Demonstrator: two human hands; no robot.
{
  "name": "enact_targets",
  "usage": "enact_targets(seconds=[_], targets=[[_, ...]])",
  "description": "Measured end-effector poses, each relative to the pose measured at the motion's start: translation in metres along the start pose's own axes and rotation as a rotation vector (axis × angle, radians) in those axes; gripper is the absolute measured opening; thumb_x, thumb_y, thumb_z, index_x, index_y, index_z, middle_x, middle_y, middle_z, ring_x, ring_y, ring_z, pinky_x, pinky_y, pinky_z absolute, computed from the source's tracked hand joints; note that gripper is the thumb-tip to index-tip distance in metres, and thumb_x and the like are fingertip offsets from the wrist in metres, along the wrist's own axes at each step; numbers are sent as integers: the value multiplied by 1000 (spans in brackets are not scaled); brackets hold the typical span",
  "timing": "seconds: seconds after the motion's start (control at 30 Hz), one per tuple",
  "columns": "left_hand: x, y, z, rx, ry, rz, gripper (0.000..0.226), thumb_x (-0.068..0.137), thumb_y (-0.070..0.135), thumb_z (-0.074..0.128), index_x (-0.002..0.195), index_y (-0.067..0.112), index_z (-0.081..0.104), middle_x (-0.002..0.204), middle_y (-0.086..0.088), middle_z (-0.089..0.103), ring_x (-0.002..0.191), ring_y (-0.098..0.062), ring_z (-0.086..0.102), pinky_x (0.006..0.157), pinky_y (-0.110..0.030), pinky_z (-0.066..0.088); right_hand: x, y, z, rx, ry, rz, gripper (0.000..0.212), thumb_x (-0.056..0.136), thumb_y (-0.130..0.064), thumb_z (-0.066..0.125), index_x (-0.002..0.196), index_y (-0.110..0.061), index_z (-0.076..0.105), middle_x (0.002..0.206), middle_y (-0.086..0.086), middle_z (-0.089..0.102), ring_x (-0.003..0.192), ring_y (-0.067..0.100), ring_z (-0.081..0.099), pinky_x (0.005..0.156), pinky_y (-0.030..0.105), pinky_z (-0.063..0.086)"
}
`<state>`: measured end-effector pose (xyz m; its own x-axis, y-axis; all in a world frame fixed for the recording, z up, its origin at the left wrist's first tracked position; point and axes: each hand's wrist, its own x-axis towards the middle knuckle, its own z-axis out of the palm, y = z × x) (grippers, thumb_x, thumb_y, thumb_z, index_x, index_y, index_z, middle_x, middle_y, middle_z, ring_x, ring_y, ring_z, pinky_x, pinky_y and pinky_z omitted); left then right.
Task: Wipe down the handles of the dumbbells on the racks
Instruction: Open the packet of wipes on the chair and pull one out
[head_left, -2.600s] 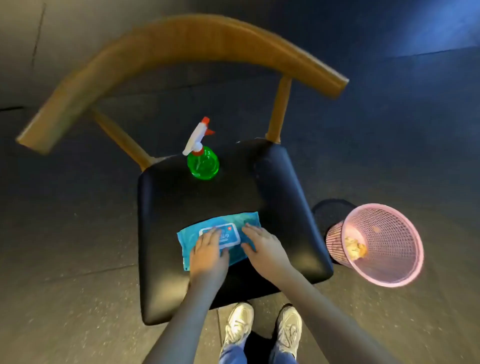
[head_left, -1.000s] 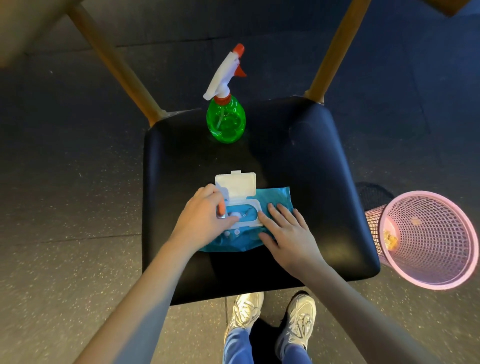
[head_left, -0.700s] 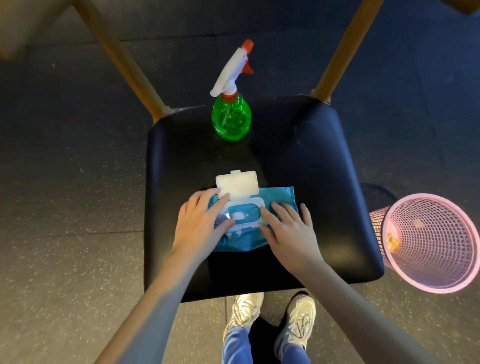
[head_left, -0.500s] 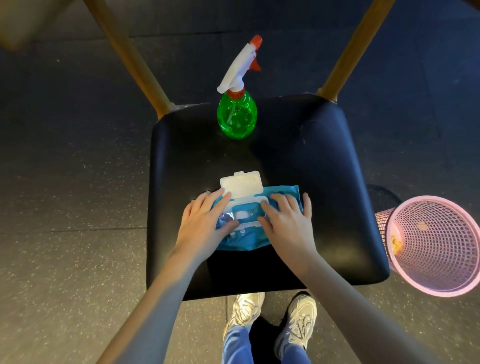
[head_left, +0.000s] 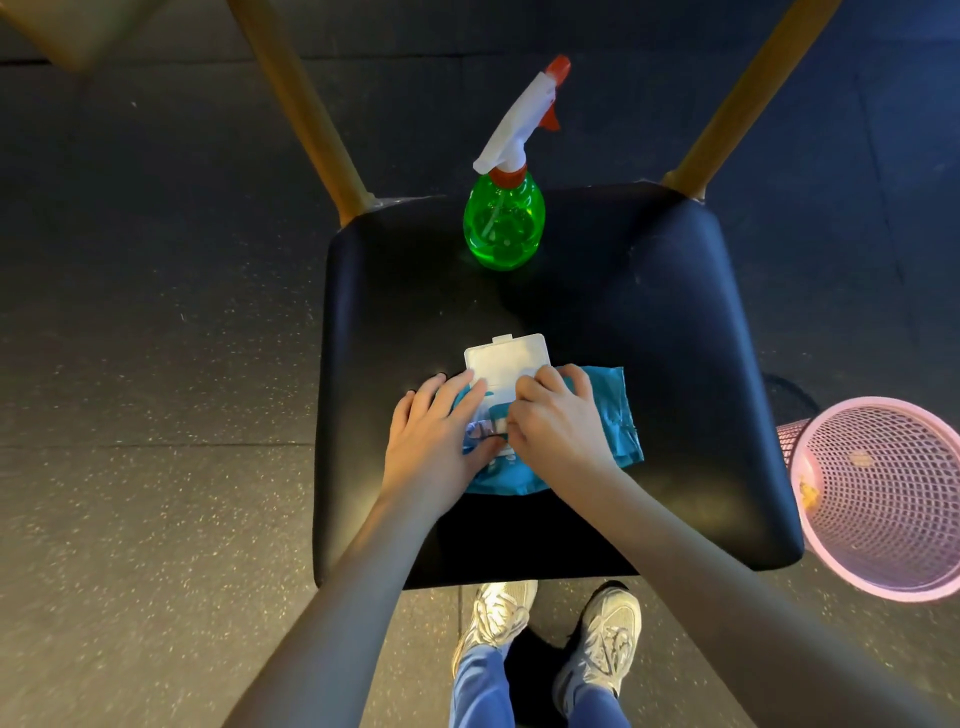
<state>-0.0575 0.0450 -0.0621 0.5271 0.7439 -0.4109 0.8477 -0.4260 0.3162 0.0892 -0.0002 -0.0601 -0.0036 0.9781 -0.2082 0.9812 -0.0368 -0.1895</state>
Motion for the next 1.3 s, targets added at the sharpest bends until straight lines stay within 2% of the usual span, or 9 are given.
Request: enact_targets(seconds=[0.07, 0.2, 0.6, 0.8, 0.87, 0.93, 1.03, 1.13, 1.3], targets=[[0, -1, 1, -6, 16, 8, 64, 94, 52, 46, 149, 32, 23, 157, 13, 16, 145, -13, 7, 118, -36, 4, 2, 0, -1, -11, -22, -20, 16, 78, -29, 73, 78, -13, 75, 91, 3, 65, 99, 24, 58, 96, 47, 41], [-1, -2, 0, -12, 31, 15, 63, 94, 52, 46, 149, 32, 25, 156, 13, 18, 145, -13, 9, 117, -34, 4, -3, 3, -6, -39, 56, -15, 17, 60, -26, 87, 60, -20, 71, 71, -3, 63, 78, 20, 62, 82, 45, 51], [-7, -1, 12, 20, 123, -5, 60, 91, 55, 49, 144, 31, 37, 153, 13, 29, 139, -13, 21, 113, -34, 19, 5, -1, 0, 58, 2, 5, 13, 75, -19, 71, 64, -11, 73, 71, 2, 60, 82, 26, 56, 83, 48, 42], [-7, -2, 11, 8, 136, 11, 59, 91, 53, 50, 144, 29, 39, 152, 12, 31, 139, -14, 24, 112, -33, 20, 1, 4, -6, 45, -7, -64, 19, 59, -24, 80, 58, -10, 68, 68, 2, 59, 73, 23, 60, 70, 39, 50], [-7, -1, 11, 11, 144, 10, 59, 90, 54, 51, 143, 28, 41, 151, 11, 34, 138, -15, 26, 111, -33, 22, -4, 3, -8, 26, -6, -72, 19, 63, -27, 75, 59, -10, 67, 67, 2, 59, 71, 22, 60, 69, 36, 51], [-8, 1, 10, 12, 150, 2, 59, 90, 53, 52, 142, 27, 41, 150, 10, 35, 137, -16, 28, 110, -35, 23, -8, 4, -10, 5, 8, -77, 29, 75, -30, 52, 59, -11, 67, 68, 1, 58, 72, 21, 59, 70, 35, 51], [-11, 8, 9, 59, 105, -6, 61, 93, 54, 46, 147, 33, 28, 154, 10, 27, 142, -19, 21, 113, -40, 19, -16, 6, -10, 6, 28, -90, 41, 76, -33, 35, 60, -13, 67, 70, 0, 59, 74, 19, 59, 73, 34, 51], [-12, 16, 7, 85, 27, -15, 61, 95, 54, 40, 148, 41, 16, 156, 10, 17, 145, -24, 10, 116, -49, 12, -24, 8, -13, 22, 34, -66, 39, 75, -33, 36, 62, -12, 66, 71, 0, 59, 75, 21, 59, 72, 35, 51], [-11, 23, 4, 52, -25, -36, 57, 94, 53, 43, 146, 42, 22, 156, 9, 16, 145, -27, 5, 116, -57, 7, -28, 8, -13, 84, 56, -15, 27, 76, -30, 49, 62, -12, 64, 72, 1, 58, 75, 21, 56, 69, 37, 51]])
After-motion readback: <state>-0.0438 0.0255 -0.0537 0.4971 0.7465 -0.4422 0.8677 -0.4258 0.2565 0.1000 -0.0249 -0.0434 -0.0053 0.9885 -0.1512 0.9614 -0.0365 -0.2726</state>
